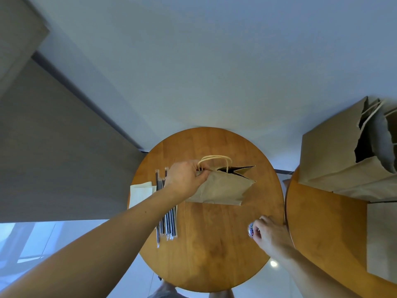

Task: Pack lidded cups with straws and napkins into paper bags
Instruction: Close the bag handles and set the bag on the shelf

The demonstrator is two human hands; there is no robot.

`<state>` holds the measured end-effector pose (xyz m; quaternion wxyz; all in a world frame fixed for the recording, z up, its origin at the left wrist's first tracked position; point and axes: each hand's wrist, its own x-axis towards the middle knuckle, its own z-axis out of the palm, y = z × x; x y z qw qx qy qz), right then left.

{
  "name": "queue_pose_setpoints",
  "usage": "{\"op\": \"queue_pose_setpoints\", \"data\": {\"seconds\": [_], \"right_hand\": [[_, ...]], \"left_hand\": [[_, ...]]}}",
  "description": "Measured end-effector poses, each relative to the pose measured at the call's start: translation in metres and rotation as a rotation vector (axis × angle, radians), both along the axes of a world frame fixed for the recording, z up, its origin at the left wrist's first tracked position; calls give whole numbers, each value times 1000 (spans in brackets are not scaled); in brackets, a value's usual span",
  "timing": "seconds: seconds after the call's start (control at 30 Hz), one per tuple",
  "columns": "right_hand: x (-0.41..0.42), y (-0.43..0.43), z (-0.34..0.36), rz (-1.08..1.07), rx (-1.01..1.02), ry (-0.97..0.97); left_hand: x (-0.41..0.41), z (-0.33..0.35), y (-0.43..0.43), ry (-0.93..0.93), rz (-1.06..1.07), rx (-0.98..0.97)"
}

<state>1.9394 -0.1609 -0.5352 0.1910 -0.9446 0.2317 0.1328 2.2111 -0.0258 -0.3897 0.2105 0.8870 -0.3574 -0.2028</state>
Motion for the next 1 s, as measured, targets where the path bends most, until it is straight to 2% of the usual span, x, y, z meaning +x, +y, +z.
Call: {"op": "queue_pose_setpoints", "data": {"seconds": [0.2, 0.37, 0.53, 0.67, 1.0], "right_hand": [[4, 0, 17, -170, 152, -156], [42, 4, 73, -271, 307, -378], [97, 19, 135, -333, 620, -635], [133, 23, 154, -274, 562, -759], [164, 14, 155, -197, 341, -659]], "left_hand": [[1, 6, -2, 5, -21, 38], [5, 9, -4, 17, -32, 102], [8, 15, -11, 6, -63, 116], [9, 18, -14, 11, -108, 167], [16, 18, -11, -4, -183, 113]]}}
